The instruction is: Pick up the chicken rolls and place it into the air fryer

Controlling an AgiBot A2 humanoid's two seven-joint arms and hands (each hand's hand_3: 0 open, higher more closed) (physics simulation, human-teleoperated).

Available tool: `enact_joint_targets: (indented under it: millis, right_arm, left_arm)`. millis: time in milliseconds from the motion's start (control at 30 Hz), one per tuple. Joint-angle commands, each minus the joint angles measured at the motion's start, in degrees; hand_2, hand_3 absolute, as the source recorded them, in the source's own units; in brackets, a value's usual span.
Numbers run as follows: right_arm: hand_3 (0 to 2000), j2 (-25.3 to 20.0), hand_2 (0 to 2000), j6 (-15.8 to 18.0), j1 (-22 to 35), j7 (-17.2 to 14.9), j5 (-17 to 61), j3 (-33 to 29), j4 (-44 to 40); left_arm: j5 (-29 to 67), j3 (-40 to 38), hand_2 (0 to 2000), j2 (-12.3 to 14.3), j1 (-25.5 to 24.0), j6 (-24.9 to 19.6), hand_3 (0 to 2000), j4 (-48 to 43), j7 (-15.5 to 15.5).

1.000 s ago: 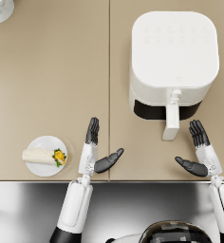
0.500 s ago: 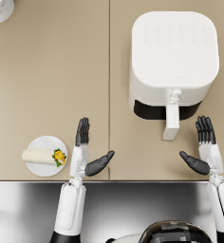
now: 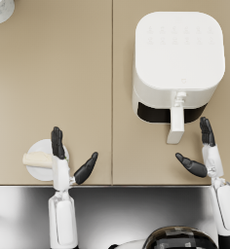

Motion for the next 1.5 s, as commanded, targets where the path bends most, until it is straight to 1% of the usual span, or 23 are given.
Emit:
enact_joint_targets:
  millis: [33, 133, 333, 367, 400, 433, 467, 533, 633, 767, 867, 933, 1300, 1500]
  right_arm:
    - [0, -0.4, 0, 0.0, 0.6, 0.0, 0.1, 0.1, -1.5]
    - [0, -0.9, 0, 0.0, 0.7, 0.0, 0.2, -0.1, -2.4]
    - [0, -2.0, 0, 0.0, 1.6, 0.0, 0.3, -0.7, -4.3]
    - [0, -2.1, 0, 0.0, 1.6, 0.0, 0.3, -0.8, -4.3]
    - [0, -2.3, 0, 0.0, 1.7, 0.0, 0.3, -0.7, -4.2]
    - [0, -2.5, 0, 0.0, 1.9, 0.0, 0.3, -1.0, -4.4]
    - [0, -2.6, 0, 0.0, 1.8, 0.0, 0.3, -0.9, -4.5]
    - [0, -2.8, 0, 0.0, 1.9, 0.0, 0.3, -1.0, -4.9]
    - [0, -3.2, 0, 0.0, 1.8, 0.0, 0.3, -0.8, -5.1]
    - [0, -3.8, 0, 0.0, 2.1, 0.0, 0.3, -0.6, -5.4]
    - [0, -4.3, 0, 0.0, 2.5, 0.0, 0.3, -0.9, -5.8]
    - [0, -4.5, 0, 0.0, 2.6, 0.0, 0.3, -1.3, -6.2]
    - [0, -5.9, 0, 0.0, 3.2, 0.0, 0.3, -0.7, -7.8]
    - [0, -6.7, 0, 0.0, 3.7, 0.0, 0.3, -0.8, -8.8]
  left_arm:
    - [2.6, -4.7, 0, 1.2, -2.4, 0.0, 0, -2.1, 0.0]
    - [10.3, -8.4, 0, 2.1, -3.3, 0.0, 0, -3.0, 0.0]
    - [25.9, -10.6, 0, 2.2, -3.4, 0.0, 0, -2.3, 0.0]
    - [28.5, -10.8, 0, 2.1, -3.3, -5.4, 0, -2.3, -0.3]
    - [31.1, -11.0, 0, 2.0, -3.2, -12.4, 0, -2.2, -1.2]
    - [33.7, -11.4, 0, 2.0, -3.3, -17.4, 0, -2.4, -2.4]
    - [36.3, -11.9, 0, 2.1, -3.3, -21.0, 0, -2.3, -3.9]
    - [41.5, -13.8, 0, 2.2, -3.5, -25.1, 0, -3.2, -5.7]
    - [49.3, -15.8, 0, 1.5, -3.1, -28.1, 0, -2.3, -7.0]
    - [59.7, -15.1, 0, 0.5, -2.2, -29.2, 0, -0.4, -7.6]
    - [66.8, -14.2, 0, 1.0, -2.8, -29.5, 0, 1.6, -7.6]
    - [69.1, -13.6, 0, 1.0, -3.0, -29.7, 0, 3.0, -7.7]
    - [71.5, -9.8, 0, 0.0, -0.9, -29.8, 0, 14.2, -7.8]
    - [71.6, -8.0, 0, -0.2, -0.1, -27.0, 0, 17.7, -7.5]
